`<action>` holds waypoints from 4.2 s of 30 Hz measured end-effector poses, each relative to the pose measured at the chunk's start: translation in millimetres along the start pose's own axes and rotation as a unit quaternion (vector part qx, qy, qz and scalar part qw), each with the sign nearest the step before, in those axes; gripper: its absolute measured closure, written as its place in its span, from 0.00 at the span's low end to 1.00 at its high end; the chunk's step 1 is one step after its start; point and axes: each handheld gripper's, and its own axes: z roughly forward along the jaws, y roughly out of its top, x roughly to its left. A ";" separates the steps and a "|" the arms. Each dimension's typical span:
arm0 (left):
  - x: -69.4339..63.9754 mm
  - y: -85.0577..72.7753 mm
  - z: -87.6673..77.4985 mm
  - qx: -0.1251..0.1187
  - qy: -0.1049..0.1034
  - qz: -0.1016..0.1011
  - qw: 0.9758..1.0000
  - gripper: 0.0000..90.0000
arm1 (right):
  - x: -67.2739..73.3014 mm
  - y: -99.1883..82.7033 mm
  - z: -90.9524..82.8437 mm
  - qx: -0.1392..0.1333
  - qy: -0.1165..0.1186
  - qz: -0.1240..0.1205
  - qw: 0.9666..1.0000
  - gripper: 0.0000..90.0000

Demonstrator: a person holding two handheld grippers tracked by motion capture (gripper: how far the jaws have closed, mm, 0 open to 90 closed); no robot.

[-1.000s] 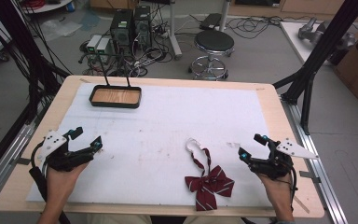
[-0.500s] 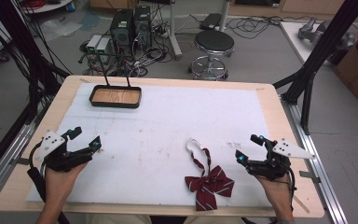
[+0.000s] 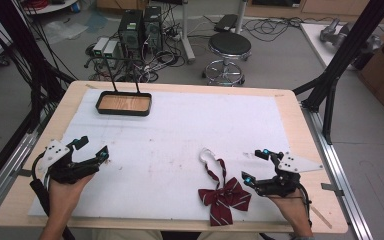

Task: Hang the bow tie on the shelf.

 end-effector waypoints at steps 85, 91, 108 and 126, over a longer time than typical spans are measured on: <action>1.6 -1.4 3.8 -0.007 -0.004 0.006 1.000 0.22 | -5.0 115.0 131.7 0.088 0.115 -0.111 0.983 0.81; 2.4 -3.6 5.4 -0.004 -0.005 0.007 1.000 0.22 | -6.2 133.9 157.9 0.080 0.124 -0.117 0.982 0.81; 4.4 -4.7 3.8 -0.009 -0.009 0.001 1.000 0.22 | -6.3 171.4 243.0 0.066 0.139 -0.122 0.981 0.81; 8.2 -4.7 3.9 -0.009 -0.002 0.004 1.000 0.22 | -22.1 185.1 289.7 0.034 0.115 -0.087 0.989 0.81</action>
